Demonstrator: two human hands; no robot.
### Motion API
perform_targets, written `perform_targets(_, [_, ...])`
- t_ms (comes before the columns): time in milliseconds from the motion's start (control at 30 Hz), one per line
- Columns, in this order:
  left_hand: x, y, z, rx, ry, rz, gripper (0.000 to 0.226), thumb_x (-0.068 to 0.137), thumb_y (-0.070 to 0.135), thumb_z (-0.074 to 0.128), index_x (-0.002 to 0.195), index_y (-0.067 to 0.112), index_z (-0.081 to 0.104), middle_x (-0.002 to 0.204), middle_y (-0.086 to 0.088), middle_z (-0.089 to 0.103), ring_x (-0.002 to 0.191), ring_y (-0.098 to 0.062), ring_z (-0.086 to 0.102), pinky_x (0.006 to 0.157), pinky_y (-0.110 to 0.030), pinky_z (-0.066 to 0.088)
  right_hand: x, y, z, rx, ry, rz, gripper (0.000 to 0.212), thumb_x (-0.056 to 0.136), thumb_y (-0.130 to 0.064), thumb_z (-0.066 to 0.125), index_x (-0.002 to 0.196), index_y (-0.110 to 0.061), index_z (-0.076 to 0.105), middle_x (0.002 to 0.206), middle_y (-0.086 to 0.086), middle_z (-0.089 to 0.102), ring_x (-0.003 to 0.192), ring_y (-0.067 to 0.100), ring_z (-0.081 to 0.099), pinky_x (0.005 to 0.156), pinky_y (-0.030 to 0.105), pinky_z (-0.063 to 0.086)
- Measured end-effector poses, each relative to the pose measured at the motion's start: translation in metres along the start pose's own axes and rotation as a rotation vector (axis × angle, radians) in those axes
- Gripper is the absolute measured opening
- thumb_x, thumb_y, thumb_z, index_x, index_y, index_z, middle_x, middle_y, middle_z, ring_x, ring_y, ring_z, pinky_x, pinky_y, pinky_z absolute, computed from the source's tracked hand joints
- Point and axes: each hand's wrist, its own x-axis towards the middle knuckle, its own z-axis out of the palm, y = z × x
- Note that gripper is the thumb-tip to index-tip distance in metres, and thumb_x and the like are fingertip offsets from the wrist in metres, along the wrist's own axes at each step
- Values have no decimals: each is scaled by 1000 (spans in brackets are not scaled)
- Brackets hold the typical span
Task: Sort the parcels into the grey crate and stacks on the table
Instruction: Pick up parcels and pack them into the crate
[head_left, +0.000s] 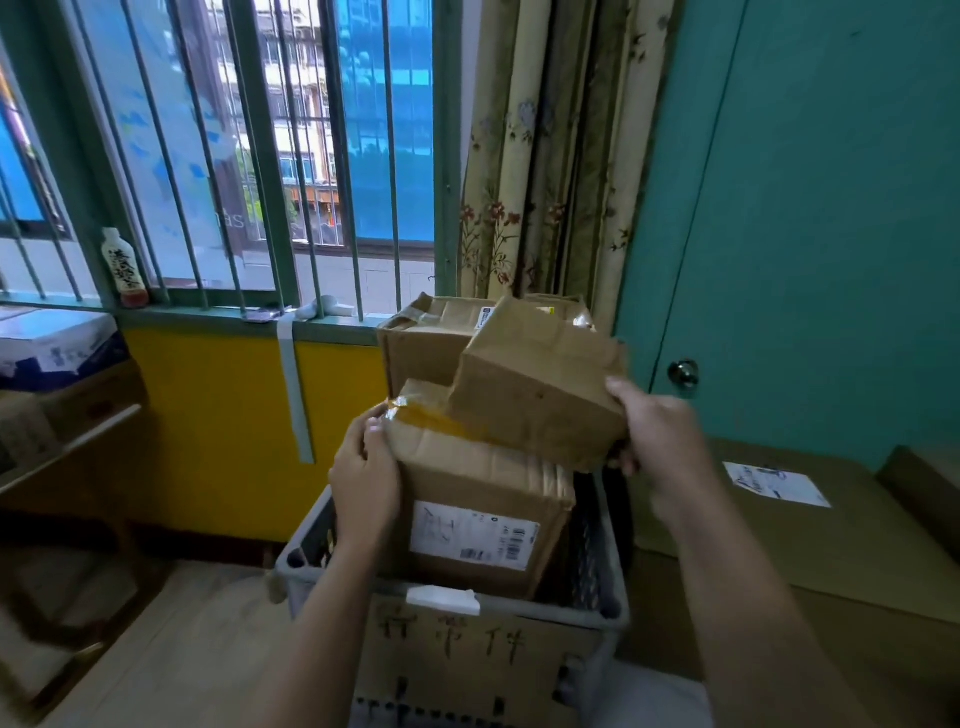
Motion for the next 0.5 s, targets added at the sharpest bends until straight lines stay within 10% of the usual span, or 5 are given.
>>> perform_targets(167, [-6,-10,-6,-94,-158,-53,65,98,60,17,146,27,47,147,-1,49,137,-16,40,108,-37,32,7,10,31,-58,-135,-5,43,93,-45,61,66,-12,54,50,2,47,39,15,43,48,25,34])
perform_targets(333, [-8,-18,-18,-69,-322,3,75,88,77,30,149,34,40,148,9,42,134,-10,35,88,-16,36,2,13,48,-38,-120,-18,54,94,-61,51,62,-17,53,53,1,50,47,16,49,52,27,39])
perform_targets(500, [2,-37,-29,110,-363,41,84,60,94,55,137,65,36,160,6,32,144,-25,34,107,-53,43,-27,50,33,-1,-11,-140,51,78,-74,48,104,-32,60,107,-9,51,94,7,51,82,32,45])
